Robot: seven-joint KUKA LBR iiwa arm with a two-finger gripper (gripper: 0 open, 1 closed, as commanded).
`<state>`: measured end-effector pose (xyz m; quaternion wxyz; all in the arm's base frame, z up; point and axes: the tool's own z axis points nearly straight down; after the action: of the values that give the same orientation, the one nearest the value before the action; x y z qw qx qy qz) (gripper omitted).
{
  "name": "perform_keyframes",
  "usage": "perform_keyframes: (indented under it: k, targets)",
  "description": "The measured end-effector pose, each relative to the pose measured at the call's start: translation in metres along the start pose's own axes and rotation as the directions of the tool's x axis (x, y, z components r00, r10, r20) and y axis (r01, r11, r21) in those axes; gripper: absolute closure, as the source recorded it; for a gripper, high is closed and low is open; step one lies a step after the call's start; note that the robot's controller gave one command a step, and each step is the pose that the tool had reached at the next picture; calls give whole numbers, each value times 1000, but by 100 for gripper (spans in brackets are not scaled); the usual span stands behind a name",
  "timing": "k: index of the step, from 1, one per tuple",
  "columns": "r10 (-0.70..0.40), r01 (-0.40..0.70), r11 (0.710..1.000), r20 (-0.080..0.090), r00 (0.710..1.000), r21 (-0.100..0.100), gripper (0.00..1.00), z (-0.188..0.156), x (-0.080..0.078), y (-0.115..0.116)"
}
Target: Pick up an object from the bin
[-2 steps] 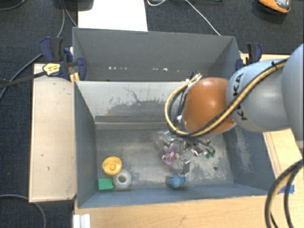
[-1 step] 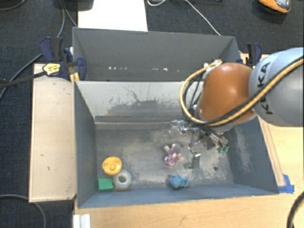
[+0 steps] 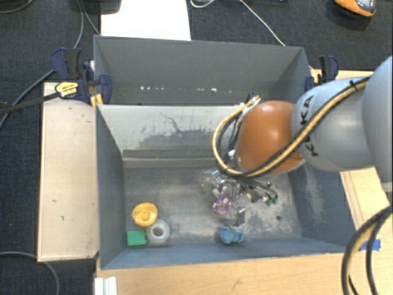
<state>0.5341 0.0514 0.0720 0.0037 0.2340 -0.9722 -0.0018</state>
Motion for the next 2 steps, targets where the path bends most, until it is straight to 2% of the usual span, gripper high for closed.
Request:
perform_keyframes:
  k: [1, 2]
  targets:
    - [-22, 22, 1000, 12, 1000, 7, 0, 1, 5, -20]
    - [1, -1, 1000, 4, 1000, 0, 100, 0, -1, 0]
